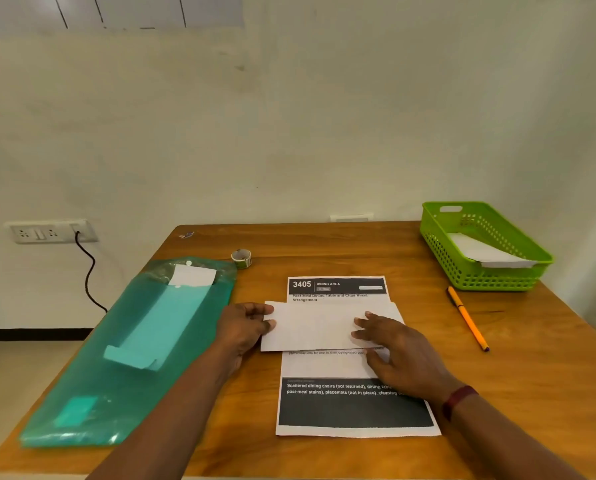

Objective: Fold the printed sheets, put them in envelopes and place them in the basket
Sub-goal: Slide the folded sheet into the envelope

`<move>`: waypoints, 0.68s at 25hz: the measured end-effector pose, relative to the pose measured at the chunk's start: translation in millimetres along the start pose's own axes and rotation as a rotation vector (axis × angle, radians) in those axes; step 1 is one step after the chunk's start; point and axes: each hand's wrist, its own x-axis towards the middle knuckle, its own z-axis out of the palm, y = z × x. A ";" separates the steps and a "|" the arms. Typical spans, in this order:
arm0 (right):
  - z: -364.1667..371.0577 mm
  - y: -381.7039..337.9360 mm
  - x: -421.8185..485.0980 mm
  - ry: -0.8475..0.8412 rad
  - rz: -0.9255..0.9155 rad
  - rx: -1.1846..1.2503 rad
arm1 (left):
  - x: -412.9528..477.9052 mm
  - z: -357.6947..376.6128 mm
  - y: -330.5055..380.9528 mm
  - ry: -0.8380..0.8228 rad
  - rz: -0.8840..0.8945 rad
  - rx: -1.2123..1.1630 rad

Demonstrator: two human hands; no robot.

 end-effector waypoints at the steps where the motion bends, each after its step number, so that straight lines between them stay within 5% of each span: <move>1: 0.1 1.2 -0.1 -0.017 0.015 -0.014 | 0.6 0.7 -2.9 0.020 0.048 0.080; 6: 3.1 -11.0 15.7 -0.053 0.088 -0.085 | -16.3 16.9 -2.3 0.242 0.518 0.776; 8: 10.7 -26.5 30.4 -0.100 0.126 -0.054 | -27.8 39.5 -5.5 0.151 0.675 0.899; 13: 32.5 -46.0 51.8 -0.270 0.134 -0.086 | -19.4 63.2 -26.8 -0.136 0.700 1.225; 17: 41.7 -32.2 41.7 -0.330 0.129 -0.209 | -9.5 58.0 -37.3 -0.177 0.653 1.286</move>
